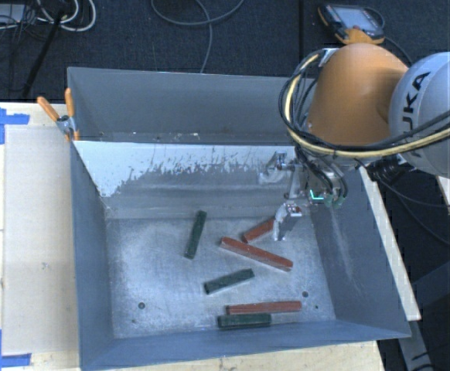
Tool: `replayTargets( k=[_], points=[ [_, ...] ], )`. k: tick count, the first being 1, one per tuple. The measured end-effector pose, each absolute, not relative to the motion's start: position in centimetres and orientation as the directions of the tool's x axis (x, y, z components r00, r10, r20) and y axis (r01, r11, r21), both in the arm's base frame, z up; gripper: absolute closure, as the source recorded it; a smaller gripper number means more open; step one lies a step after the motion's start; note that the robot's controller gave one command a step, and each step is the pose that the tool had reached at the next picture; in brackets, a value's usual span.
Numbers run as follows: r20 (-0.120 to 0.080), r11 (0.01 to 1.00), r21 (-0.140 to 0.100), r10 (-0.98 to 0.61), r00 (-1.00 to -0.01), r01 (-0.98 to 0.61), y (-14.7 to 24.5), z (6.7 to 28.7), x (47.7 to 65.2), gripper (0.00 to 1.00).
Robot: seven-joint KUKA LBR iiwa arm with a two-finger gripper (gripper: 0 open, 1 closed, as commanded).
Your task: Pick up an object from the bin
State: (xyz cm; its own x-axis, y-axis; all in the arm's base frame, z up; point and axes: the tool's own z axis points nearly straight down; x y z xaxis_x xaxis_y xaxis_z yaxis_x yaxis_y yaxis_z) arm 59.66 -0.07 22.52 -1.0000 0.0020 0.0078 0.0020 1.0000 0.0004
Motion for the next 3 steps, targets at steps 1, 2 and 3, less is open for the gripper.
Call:
replayTargets(
  k=[1, 2, 3],
  points=[
    [0.000, 1.000, 0.000, 0.002, -1.000, 0.002, -0.1, 22.9, 59.8, 1.00],
    [0.000, 1.000, 0.000, 0.002, -1.000, 0.002, -0.1, 22.9, 59.8, 1.00],
    [0.003, 1.000, 0.001, -0.010, -1.000, -0.010, 1.4, 13.8, 56.7, 0.00]
  ],
)
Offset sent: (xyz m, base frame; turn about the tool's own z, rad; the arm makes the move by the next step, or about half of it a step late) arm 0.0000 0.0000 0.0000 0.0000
